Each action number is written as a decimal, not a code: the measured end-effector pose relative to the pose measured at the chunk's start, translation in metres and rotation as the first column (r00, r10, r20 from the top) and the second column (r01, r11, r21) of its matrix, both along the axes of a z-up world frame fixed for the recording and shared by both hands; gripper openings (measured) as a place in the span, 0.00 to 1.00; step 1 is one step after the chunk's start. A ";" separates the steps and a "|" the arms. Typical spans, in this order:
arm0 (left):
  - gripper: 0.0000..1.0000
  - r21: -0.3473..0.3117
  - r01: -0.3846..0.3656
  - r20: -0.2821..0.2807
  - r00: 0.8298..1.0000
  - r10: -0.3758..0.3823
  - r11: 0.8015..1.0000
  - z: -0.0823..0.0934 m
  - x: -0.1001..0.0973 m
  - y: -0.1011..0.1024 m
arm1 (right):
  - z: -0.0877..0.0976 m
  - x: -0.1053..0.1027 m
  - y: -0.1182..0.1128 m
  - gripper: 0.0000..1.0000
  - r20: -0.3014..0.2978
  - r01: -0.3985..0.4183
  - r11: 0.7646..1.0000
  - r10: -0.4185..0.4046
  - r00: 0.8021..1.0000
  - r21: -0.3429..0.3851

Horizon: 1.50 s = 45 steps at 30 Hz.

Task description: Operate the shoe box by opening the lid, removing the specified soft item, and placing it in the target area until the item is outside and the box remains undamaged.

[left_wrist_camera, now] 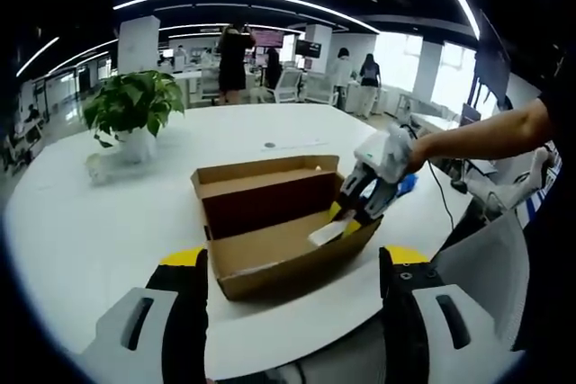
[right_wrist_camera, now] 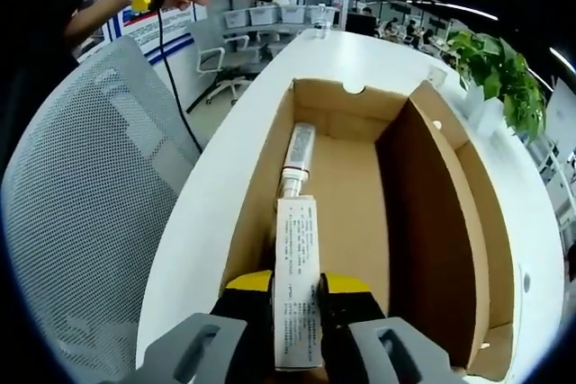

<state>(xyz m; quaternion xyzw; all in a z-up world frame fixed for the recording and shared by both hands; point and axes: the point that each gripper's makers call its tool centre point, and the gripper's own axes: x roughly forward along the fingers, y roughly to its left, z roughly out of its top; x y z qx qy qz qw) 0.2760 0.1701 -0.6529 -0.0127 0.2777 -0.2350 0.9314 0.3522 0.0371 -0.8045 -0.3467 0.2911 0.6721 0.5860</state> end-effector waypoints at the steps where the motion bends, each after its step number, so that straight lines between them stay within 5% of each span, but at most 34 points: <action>1: 0.80 -0.002 0.001 0.001 1.000 -0.001 1.000 0.000 0.000 0.000 | 0.001 0.000 0.000 0.15 0.001 0.002 1.000 -0.002 1.000 0.002; 17: 0.81 0.021 0.031 0.002 1.000 -0.031 0.999 -0.003 0.003 -0.005 | 0.038 0.011 -0.002 0.14 0.071 0.035 0.998 -0.039 0.997 0.060; 45: 0.83 0.035 0.049 0.009 0.999 -0.049 0.998 -0.003 0.003 -0.005 | 0.117 0.011 -0.016 0.15 0.133 -0.054 0.996 0.044 0.990 0.075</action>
